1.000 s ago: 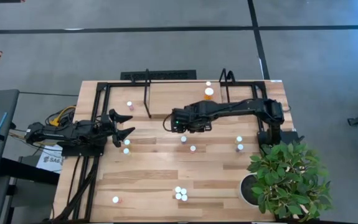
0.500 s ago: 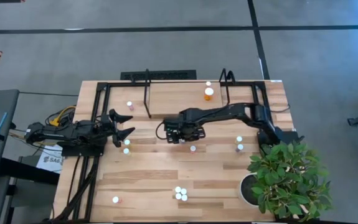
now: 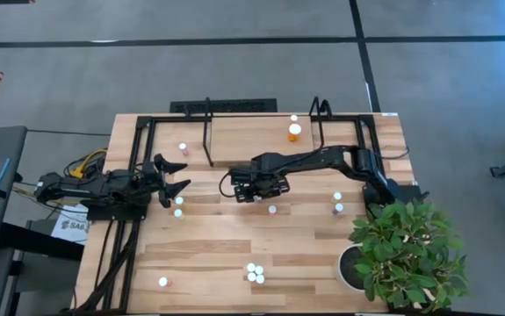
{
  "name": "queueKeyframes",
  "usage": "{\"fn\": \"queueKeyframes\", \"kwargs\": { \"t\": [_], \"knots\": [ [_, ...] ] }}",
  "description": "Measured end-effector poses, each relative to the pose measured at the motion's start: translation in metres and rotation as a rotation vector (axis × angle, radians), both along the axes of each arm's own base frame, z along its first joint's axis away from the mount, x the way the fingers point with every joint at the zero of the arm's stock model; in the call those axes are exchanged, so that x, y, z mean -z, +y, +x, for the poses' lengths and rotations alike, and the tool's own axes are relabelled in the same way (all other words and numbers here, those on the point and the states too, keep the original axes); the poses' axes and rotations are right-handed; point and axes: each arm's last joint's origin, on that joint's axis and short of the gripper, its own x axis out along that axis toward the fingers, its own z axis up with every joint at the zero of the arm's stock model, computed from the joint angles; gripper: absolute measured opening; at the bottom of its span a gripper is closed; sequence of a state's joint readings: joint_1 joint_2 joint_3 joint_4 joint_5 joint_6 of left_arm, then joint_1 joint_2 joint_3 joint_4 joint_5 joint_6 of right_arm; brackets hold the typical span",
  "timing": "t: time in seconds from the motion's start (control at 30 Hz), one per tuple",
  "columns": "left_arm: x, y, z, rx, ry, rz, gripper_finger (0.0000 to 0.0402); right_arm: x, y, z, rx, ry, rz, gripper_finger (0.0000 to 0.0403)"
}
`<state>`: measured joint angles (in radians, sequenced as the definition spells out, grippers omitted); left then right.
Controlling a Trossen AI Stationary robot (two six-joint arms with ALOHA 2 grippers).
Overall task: Pick and place medicine bottles onto shelf by color
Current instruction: Put the blue pill bottle on the shelf
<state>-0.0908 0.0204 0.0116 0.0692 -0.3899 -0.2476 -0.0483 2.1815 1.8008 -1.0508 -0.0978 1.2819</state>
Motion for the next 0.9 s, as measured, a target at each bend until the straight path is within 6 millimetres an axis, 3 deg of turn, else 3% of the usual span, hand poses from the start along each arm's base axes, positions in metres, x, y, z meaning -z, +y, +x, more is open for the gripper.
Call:
{"fn": "queueKeyframes", "kwargs": {
  "t": [0.47, 0.6, 0.77, 0.9],
  "knots": [
    [0.0, 0.0, 0.0, 0.0, 0.0, 0.0, 0.0311, 0.0, 0.001, -0.002, 0.05, 0.018, 0.007, 0.0107],
    [0.0, 0.0, 0.0, 0.0, 0.0, 0.0, 0.0311, -0.003, -0.002, -0.004, 0.058, 0.055, 0.014, 0.0112],
    [0.0, 0.0, 0.0, 0.0, 0.0, 0.0, 0.0311, -0.019, -0.009, -0.005, 0.045, 0.063, 0.01, 0.0153],
    [0.0, 0.0, 0.0, 0.0, 0.0, 0.0, 0.0311, -0.032, -0.018, -0.006, 0.062, 0.079, -0.002, 0.0156]
  ]
}}
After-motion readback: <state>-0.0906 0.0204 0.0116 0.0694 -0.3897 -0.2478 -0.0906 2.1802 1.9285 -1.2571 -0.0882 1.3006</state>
